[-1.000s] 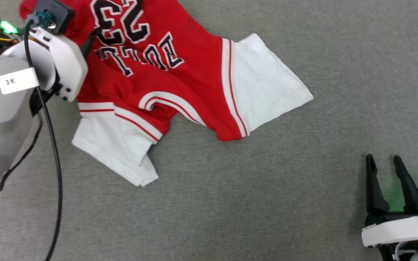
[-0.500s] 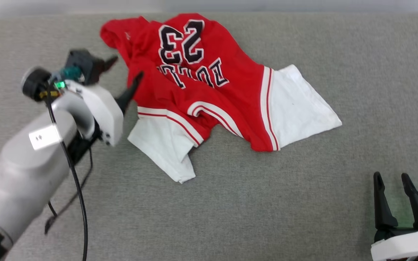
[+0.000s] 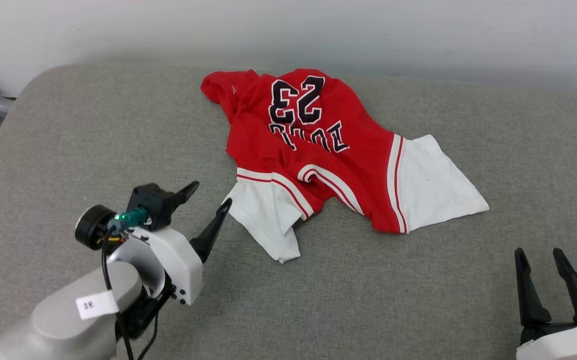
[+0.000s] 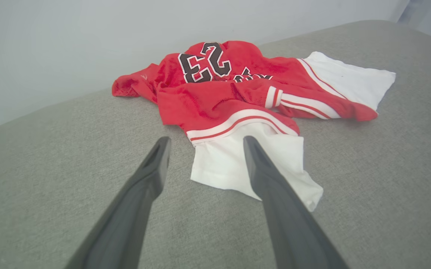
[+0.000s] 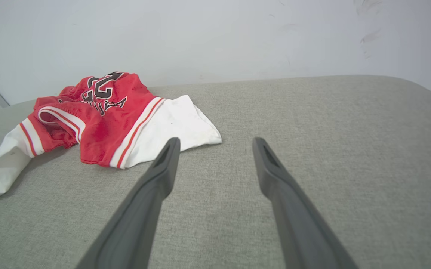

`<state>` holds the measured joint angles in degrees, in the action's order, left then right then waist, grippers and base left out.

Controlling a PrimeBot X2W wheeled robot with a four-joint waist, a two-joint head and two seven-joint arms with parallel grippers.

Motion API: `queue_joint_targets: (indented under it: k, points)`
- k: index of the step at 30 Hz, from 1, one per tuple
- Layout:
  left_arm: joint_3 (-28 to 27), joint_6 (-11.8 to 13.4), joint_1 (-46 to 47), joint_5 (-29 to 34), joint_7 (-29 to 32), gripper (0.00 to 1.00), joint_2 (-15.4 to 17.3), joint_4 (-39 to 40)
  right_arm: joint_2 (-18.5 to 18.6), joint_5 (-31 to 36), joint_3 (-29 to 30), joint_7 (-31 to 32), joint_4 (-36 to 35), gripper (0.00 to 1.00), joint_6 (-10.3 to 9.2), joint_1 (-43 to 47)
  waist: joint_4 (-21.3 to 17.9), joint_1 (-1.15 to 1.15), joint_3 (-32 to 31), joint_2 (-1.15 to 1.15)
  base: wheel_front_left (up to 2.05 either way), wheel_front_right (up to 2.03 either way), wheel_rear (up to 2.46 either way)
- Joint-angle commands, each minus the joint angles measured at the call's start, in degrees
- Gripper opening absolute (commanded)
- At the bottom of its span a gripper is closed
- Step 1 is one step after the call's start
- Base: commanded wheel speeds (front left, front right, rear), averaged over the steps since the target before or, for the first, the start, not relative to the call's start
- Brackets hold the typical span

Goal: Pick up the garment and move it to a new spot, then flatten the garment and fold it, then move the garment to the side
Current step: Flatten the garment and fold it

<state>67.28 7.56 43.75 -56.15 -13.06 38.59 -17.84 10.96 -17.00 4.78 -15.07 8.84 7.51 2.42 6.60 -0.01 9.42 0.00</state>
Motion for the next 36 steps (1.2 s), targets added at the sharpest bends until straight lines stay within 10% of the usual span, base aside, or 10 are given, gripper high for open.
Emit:
queue_joint_targets:
  k: [1, 13, 21, 36]
  points:
    - [0.2, 2.1, -2.4, 0.1, -0.5, 1.0, 0.6, 2.6, 0.6, -0.2, -0.1, -0.1, 0.1, 1.0, -0.05, 0.6, 0.7, 0.01, -1.4, 0.0, 0.0, 0.0, 0.0]
    - [-4.2, 9.1, -14.9, 0.0, -2.2, 1.0, 1.6, 11.8, 0.7, -0.5, -1.3, -0.1, 0.6, 1.0, -0.05, 0.4, 0.3, 0.01, -4.2, 0.0, 0.0, 0.0, 0.0]
    - [-8.1, 8.5, -20.8, 0.4, -2.2, 1.0, 0.6, 12.7, 1.0, 0.0, -2.2, -0.1, 0.9, 1.0, -0.05, 1.0, 0.2, 0.01, -5.0, 0.0, 0.0, 0.0, 0.0]
    - [-5.9, -8.0, -9.7, -13.0, 19.1, 1.0, -4.6, 6.8, 0.9, -0.4, -2.5, -0.1, 1.7, 1.0, -0.05, -1.0, -1.7, 0.01, -3.3, 0.0, 0.0, 0.0, 0.0]
